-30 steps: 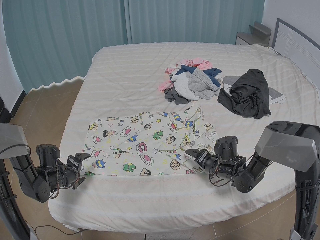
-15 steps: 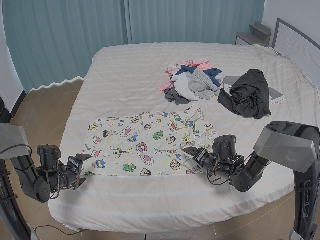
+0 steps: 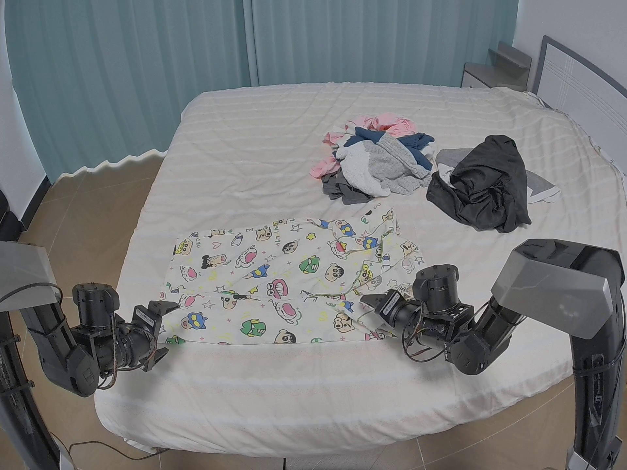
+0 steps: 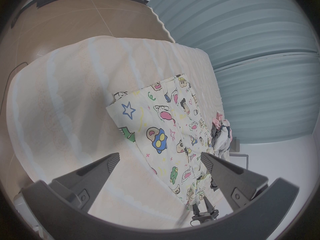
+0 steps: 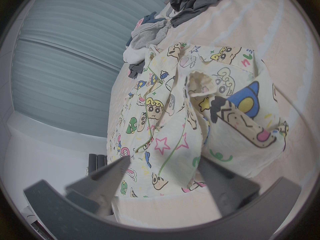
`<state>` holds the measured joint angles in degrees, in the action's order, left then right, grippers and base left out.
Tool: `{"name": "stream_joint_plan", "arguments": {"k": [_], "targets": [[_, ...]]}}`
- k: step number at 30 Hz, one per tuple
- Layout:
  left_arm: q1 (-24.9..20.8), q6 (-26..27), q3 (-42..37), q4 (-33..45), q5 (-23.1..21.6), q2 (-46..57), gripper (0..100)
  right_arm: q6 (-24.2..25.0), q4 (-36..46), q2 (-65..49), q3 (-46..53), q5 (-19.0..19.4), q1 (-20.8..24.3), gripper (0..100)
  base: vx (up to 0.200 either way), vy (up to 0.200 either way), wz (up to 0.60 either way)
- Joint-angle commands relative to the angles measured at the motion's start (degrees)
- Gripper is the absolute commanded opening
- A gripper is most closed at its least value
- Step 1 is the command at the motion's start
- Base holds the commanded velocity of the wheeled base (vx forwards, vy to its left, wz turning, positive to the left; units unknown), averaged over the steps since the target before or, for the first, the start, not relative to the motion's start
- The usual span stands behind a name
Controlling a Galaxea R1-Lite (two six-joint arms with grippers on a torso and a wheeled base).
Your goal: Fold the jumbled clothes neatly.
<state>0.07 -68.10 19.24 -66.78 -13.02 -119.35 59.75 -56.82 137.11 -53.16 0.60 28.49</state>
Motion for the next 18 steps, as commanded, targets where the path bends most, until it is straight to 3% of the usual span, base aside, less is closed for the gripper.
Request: {"name": "stream_joint_plan", "arguments": {"k": [1, 8, 18], "targets": [[0.0, 0.0, 0.0, 0.0, 0.0, -0.1, 100, 0.0, 0.0, -0.3, 0.5, 0.0, 0.3, 0, 0.0, 0.0, 0.0], [0.0, 0.0, 0.0, 0.0, 0.0, -0.1, 100, -0.1, 0.0, -1.8, 1.2, -0.1, 0.5, 0, 0.0, 0.0, 0.0], [0.0, 0.0, 0.0, 0.0, 0.0, 0.0, 100, -0.2, 3.9, -5.2, 1.0, -0.1, 4.3, 0, 0.0, 0.0, 0.0]]}}
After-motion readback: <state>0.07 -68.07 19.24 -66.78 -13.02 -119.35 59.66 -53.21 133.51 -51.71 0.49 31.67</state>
